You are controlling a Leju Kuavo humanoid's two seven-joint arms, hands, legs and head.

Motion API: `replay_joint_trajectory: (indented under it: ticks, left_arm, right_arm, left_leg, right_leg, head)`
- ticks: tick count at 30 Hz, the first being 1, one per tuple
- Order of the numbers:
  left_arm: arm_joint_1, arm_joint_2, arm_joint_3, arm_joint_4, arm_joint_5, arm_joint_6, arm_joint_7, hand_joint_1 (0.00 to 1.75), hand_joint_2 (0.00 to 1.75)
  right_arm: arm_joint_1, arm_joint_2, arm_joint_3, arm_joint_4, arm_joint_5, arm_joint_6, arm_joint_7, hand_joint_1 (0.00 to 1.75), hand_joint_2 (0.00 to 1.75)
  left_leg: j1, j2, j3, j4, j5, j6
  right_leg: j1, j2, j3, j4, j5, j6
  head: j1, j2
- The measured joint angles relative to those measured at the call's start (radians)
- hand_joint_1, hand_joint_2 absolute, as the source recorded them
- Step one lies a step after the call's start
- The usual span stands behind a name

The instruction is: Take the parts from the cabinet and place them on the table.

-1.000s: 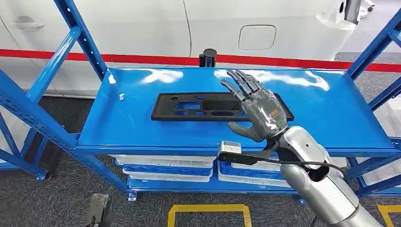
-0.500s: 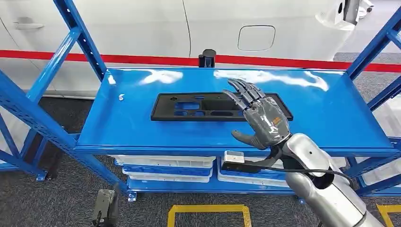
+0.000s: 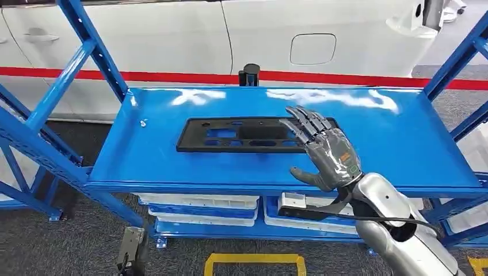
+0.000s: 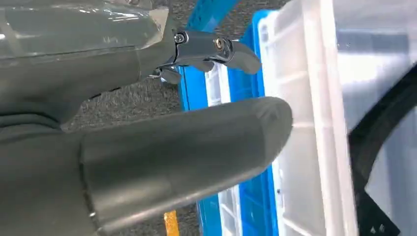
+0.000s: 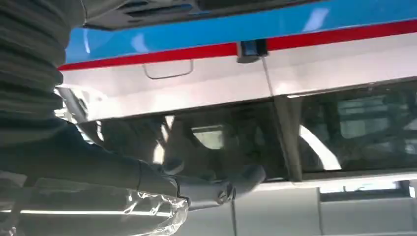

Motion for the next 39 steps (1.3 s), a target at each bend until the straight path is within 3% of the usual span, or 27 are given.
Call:
replay_joint_trajectory:
  ticks: [1,2,4,6,7,8,9,10,12,13,14,16,17,18,21,28,39]
  left_arm:
    - [0.000,0.000,0.000,0.000,0.000,0.000,0.000,0.00,0.00]
    - [0.000,0.001,0.000,0.000,0.000,0.000,0.000,0.00,0.00]
    - [0.000,0.000,0.000,-0.005,-0.001,0.000,0.000,0.00,0.00]
    - [0.001,0.000,0.000,-0.006,-0.005,0.004,0.001,0.00,0.00]
    - [0.004,0.000,0.000,-0.006,-0.011,0.005,0.003,0.00,0.00]
    - [0.007,-0.001,0.000,-0.008,-0.014,0.005,0.006,0.00,0.00]
    - [0.008,-0.002,0.000,-0.009,-0.017,0.006,0.008,0.00,0.00]
    - [0.009,-0.003,0.001,-0.013,-0.023,0.006,0.010,0.00,0.00]
    - [0.008,-0.003,0.002,-0.022,-0.034,0.007,0.019,0.00,0.00]
    - [0.005,-0.003,0.003,-0.023,-0.036,0.007,0.021,0.00,0.00]
    - [0.004,-0.006,0.003,-0.025,-0.043,0.007,0.022,0.00,0.00]
    - [0.006,-0.006,0.004,-0.031,-0.049,0.006,0.023,0.00,0.00]
    - [0.006,-0.008,0.005,-0.033,-0.053,0.006,0.024,0.00,0.00]
    - [0.004,-0.011,0.005,-0.034,-0.055,0.006,0.024,0.00,0.00]
    - [0.004,-0.014,0.009,-0.036,-0.062,0.003,0.029,0.00,0.00]
    - [0.005,-0.021,0.010,-0.038,-0.066,0.003,0.033,0.00,0.00]
    - [0.005,-0.023,0.018,-0.039,-0.070,-0.003,0.034,0.00,0.00]
  right_arm:
    - [0.001,0.001,0.000,0.000,0.000,0.000,0.000,0.00,1.75]
    - [0.000,0.001,0.000,-0.002,0.000,0.000,0.000,0.00,1.75]
    - [-0.001,0.001,-0.001,-0.007,0.000,0.000,-0.001,0.00,1.75]
    - [0.001,0.002,-0.003,-0.007,0.002,0.000,0.000,0.00,1.75]
    - [0.006,0.002,-0.003,-0.007,0.005,0.000,0.000,0.00,1.75]
    - [0.010,0.002,-0.005,-0.007,0.009,0.000,0.001,0.00,1.75]
    - [0.016,0.003,-0.008,-0.008,0.012,0.000,0.002,0.00,1.75]
    - [0.020,0.003,-0.012,-0.011,0.015,0.000,0.002,0.00,1.75]
    - [0.024,0.004,-0.021,-0.019,0.020,0.000,0.003,0.00,1.75]
    - [0.027,0.005,-0.025,-0.022,0.024,-0.001,0.003,0.00,1.75]
    - [0.029,0.005,-0.028,-0.026,0.028,-0.003,0.003,0.00,1.75]
    - [0.045,0.005,-0.034,-0.030,0.032,-0.006,0.005,0.00,1.75]
    - [0.050,0.005,-0.039,-0.035,0.034,-0.006,0.004,0.00,1.75]
    - [0.051,0.005,-0.044,-0.038,0.034,-0.008,0.004,0.00,1.75]
    - [0.059,0.003,-0.051,-0.042,0.036,-0.010,0.005,0.00,1.75]
    - [0.068,0.002,-0.060,-0.048,0.036,-0.010,0.005,0.00,1.75]
    - [0.065,-0.004,-0.069,-0.052,0.028,-0.005,-0.004,0.00,1.75]
  left_leg:
    - [0.001,0.000,0.001,-0.003,0.001,-0.002]
    - [0.006,0.000,0.000,0.000,-0.004,-0.005]
    - [0.008,0.009,-0.026,0.060,-0.043,-0.014]
    - [0.008,0.015,-0.109,0.224,-0.112,-0.019]
    - [0.008,0.016,-0.149,0.292,-0.130,-0.019]
    - [0.008,0.016,-0.169,0.318,-0.128,-0.017]
    - [0.008,0.016,-0.166,0.296,-0.102,-0.012]
    - [0.007,0.016,-0.140,0.233,-0.057,-0.005]
    - [0.004,0.017,-0.056,0.050,0.035,0.012]
    - [-0.002,0.018,-0.042,0.031,0.015,0.015]
    - [-0.007,0.017,-0.033,0.014,0.012,0.015]
    - [-0.014,0.015,-0.034,0.016,0.010,0.018]
    - [-0.009,0.014,-0.028,0.003,0.019,0.015]
    - [-0.011,0.013,-0.027,-0.001,0.022,0.008]
    - [-0.016,0.009,-0.027,-0.002,0.020,0.012]
    - [-0.020,0.009,-0.027,-0.002,0.019,0.027]
    - [-0.019,0.010,-0.027,-0.001,0.021,0.030]
  right_leg:
    - [0.003,0.001,-0.001,0.003,-0.002,-0.004]
    - [-0.005,0.002,0.002,0.002,-0.001,-0.015]
    - [-0.004,0.001,0.009,0.001,-0.005,-0.024]
    - [0.000,0.000,0.010,0.001,-0.008,-0.033]
    - [0.002,0.000,0.010,0.001,-0.010,-0.035]
    - [0.005,0.000,0.011,0.001,-0.011,-0.038]
    - [0.006,0.000,0.015,0.001,-0.014,-0.040]
    - [0.008,0.001,0.019,0.001,-0.017,-0.044]
    - [0.008,0.002,0.028,0.000,-0.024,-0.044]
    - [0.013,0.002,0.027,0.000,-0.027,-0.039]
    - [0.018,0.003,0.023,0.001,-0.028,-0.034]
    - [0.013,0.001,0.025,-0.009,-0.026,-0.023]
    - [0.016,-0.001,0.028,-0.006,-0.029,-0.024]
    - [0.020,0.000,0.032,-0.015,-0.022,-0.033]
    - [0.019,-0.002,0.040,-0.030,-0.023,-0.033]
    - [0.016,-0.002,0.044,-0.042,-0.016,-0.022]
    - [0.017,-0.002,0.044,-0.043,-0.012,-0.016]
  head:
    - [0.000,0.000]
    - [0.000,0.000]
    - [-0.003,0.000]
    - [-0.003,0.000]
    - [-0.003,0.000]
    - [-0.003,0.000]
    - [-0.004,0.000]
    - [-0.003,0.000]
    - [-0.003,0.000]
    - [-0.001,0.000]
    - [-0.003,0.000]
    - [-0.003,0.000]
    - [-0.004,0.000]
    - [0.001,0.000]
    - [0.000,0.000]
    - [0.000,0.000]
    - [-0.001,0.000]
